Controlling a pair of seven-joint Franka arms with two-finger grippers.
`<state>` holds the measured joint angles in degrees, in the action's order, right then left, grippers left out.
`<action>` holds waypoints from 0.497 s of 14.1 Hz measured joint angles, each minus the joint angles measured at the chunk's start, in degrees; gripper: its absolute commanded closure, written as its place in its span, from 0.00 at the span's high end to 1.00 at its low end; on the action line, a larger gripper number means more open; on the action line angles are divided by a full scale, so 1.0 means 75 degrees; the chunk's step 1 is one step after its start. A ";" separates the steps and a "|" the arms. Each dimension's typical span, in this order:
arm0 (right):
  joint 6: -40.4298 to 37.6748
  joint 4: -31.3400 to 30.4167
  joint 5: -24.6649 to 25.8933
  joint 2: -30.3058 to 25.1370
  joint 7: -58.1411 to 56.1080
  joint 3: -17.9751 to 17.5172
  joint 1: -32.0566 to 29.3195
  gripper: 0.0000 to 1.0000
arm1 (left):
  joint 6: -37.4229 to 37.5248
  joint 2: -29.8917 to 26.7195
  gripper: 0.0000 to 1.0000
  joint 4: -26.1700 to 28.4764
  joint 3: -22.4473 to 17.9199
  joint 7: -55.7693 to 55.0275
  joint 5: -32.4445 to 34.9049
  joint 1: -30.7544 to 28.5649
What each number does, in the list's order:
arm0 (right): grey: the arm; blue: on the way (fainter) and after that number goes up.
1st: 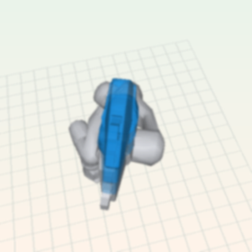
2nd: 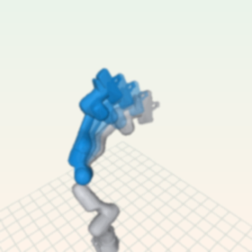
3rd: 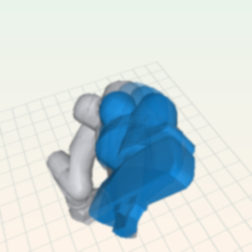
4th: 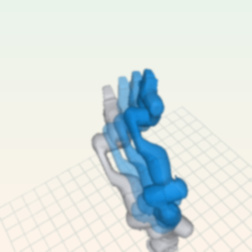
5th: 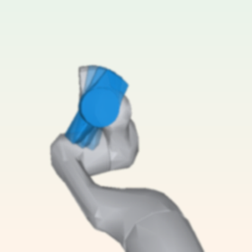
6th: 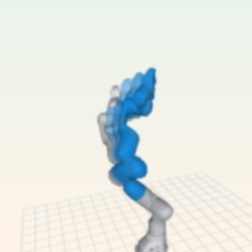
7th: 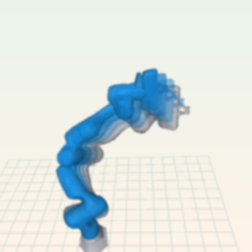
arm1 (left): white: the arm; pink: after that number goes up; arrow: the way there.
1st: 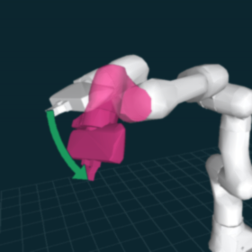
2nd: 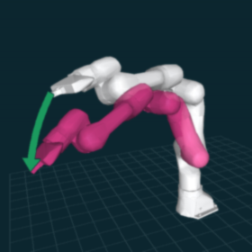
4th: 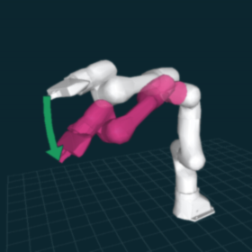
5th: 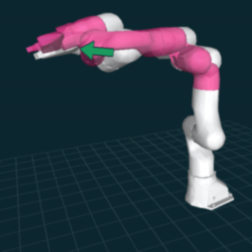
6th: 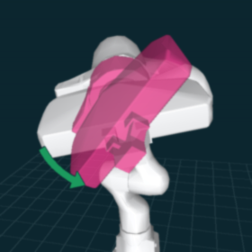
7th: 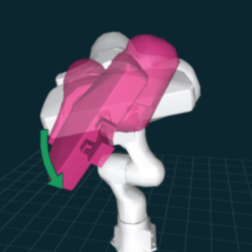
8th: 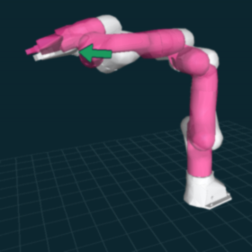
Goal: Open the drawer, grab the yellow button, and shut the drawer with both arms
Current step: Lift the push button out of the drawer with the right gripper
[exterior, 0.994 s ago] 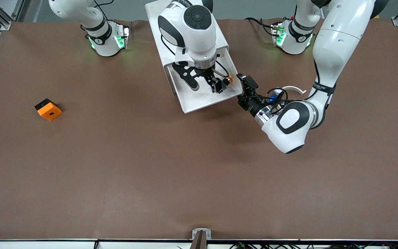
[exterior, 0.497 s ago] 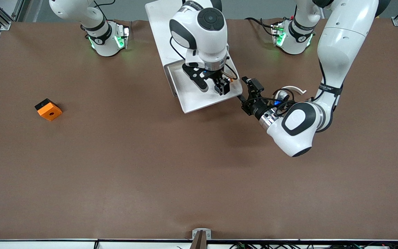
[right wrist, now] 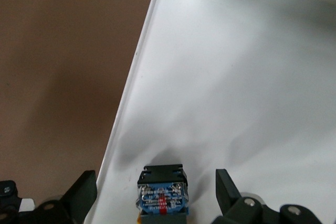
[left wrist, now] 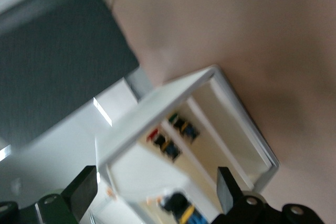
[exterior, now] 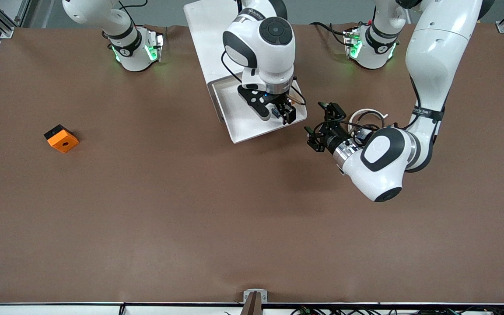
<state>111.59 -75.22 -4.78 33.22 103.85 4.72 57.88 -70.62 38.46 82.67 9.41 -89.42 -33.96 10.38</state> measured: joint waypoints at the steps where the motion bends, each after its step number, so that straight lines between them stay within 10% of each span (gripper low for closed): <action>1: 0.0000 0.0045 0.0000 0.0040 0.0001 0.0000 0.0018 1.00 | -0.0187 0.0000 1.00 -0.0013 -0.0001 0.0546 0.0423 -0.0003; 4: 0.0000 0.0225 0.0001 0.0231 0.0005 0.0000 0.0100 0.95 | -0.1185 0.0000 1.00 -0.0021 -0.0004 0.1649 0.1386 -0.0013; 7: -0.0001 0.0317 0.0001 0.0334 0.0008 0.0000 0.0132 0.47 | -0.2234 0.0000 1.00 -0.0022 -0.0004 0.2340 0.1933 -0.0005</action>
<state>111.59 -72.84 -4.77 35.73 103.92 4.72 58.86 -87.38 38.46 82.51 9.39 -71.87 -19.46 10.34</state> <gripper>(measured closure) 0.048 0.000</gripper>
